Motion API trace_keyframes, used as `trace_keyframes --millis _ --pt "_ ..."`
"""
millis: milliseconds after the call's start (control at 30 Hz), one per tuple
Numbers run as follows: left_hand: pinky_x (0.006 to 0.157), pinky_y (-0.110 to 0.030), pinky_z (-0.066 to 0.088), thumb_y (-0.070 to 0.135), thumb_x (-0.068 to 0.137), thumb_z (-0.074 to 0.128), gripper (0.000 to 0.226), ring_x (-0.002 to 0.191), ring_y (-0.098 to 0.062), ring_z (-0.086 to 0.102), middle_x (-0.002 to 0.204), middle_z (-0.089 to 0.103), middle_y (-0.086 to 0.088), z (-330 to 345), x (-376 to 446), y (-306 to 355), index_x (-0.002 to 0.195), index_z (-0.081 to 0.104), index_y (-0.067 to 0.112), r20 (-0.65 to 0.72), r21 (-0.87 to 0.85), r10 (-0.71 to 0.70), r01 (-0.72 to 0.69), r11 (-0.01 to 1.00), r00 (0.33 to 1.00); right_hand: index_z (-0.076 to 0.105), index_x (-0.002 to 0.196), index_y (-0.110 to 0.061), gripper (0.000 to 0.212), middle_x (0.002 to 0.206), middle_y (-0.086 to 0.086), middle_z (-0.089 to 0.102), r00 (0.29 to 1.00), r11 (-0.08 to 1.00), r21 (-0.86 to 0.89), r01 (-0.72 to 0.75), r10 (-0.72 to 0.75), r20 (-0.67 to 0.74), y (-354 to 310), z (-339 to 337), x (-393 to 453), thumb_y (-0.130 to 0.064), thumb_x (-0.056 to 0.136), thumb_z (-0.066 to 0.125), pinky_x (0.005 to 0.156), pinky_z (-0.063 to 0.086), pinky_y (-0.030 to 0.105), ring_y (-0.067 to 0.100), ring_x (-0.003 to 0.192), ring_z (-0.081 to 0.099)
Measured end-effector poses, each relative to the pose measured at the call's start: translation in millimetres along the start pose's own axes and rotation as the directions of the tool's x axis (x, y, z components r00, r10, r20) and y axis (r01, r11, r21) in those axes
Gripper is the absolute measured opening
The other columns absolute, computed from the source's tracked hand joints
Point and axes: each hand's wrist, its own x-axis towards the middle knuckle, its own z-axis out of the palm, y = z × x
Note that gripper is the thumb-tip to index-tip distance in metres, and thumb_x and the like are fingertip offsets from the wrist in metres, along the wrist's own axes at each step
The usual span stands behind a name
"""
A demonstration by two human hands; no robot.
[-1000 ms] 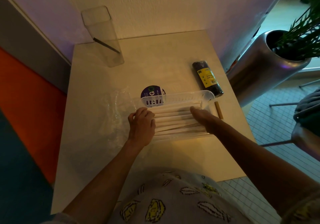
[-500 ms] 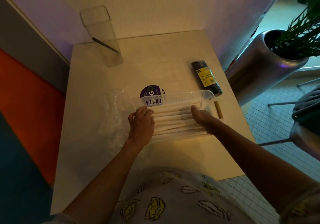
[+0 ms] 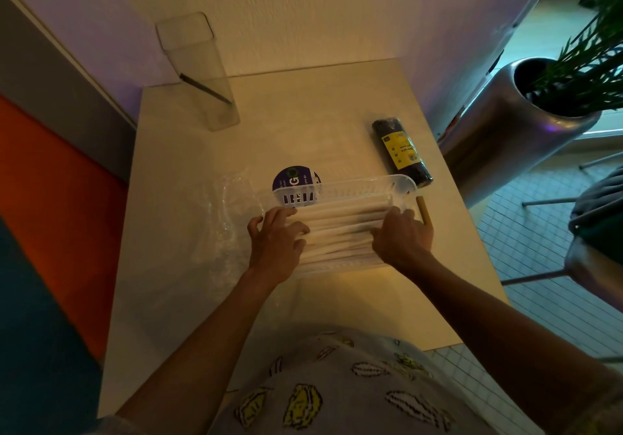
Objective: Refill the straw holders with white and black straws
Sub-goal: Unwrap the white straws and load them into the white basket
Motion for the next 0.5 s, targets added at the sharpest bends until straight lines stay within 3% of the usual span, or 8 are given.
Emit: trace_keyframes --millis 100,167,233,367,500 --pt "0.097 -0.037 0.020 0.013 0.075 0.072 0.047 0.130 -0.016 0.041 0.135 0.051 0.005 -2.0 -0.5 3.7 0.116 0.062 0.033 -0.010 -0.034 -0.011 0.011 0.999 1.000 0.035 0.146 -0.015 0.068 0.141 0.015 0.043 0.976 0.979 0.042 0.199 -0.194 -0.096 -4.2 2.2 -4.6 -0.038 0.090 0.066 0.092 0.050 0.045 0.035 0.124 0.048" --pt "0.094 -0.034 0.021 -0.001 0.072 0.069 0.058 0.129 -0.016 0.042 0.135 0.050 0.005 -1.5 -0.7 5.1 0.119 0.058 0.030 -0.036 -0.075 -0.035 0.033 0.997 0.999 0.031 0.151 -0.027 0.066 0.158 0.009 0.026 0.915 0.912 0.074 0.404 -0.404 -0.024 -5.3 4.3 -4.4 -0.035 0.093 0.063 0.108 0.038 0.051 0.035 0.144 0.027" --pt "0.090 -0.031 0.022 -0.011 0.067 0.065 0.059 0.125 -0.016 0.045 0.131 0.050 0.005 -1.4 0.1 6.3 0.111 0.057 0.028 -0.058 -0.097 -0.058 0.052 0.994 0.997 0.044 0.144 -0.036 0.051 0.162 0.000 0.023 0.819 0.821 0.073 0.566 -0.570 0.068 -6.9 5.2 -2.8 -0.031 0.095 0.059 0.113 0.033 0.056 0.030 0.150 0.014" --pt "0.089 -0.033 0.026 -0.007 0.068 0.070 0.041 0.120 -0.019 0.050 0.126 0.054 0.002 -2.9 1.9 6.9 0.093 0.061 0.024 -0.058 -0.073 -0.060 0.056 0.996 0.997 0.058 0.130 -0.041 0.037 0.159 -0.009 0.031 0.743 0.746 -0.037 0.664 -0.655 0.139 -16.3 1.6 1.2 -0.026 0.097 0.058 0.109 0.039 0.054 0.030 0.150 0.016" --pt "0.092 -0.035 0.027 -0.010 0.071 0.065 0.043 0.122 -0.021 0.049 0.130 0.052 -0.001 -1.6 1.1 7.9 0.100 0.065 0.020 -0.060 -0.097 -0.094 0.088 0.991 0.994 0.065 0.122 -0.036 0.030 0.148 -0.012 0.047 0.691 0.689 -0.049 0.723 -0.720 0.070 -17.5 2.6 1.9 -0.024 0.095 0.061 0.104 0.045 0.045 0.026 0.141 0.034"
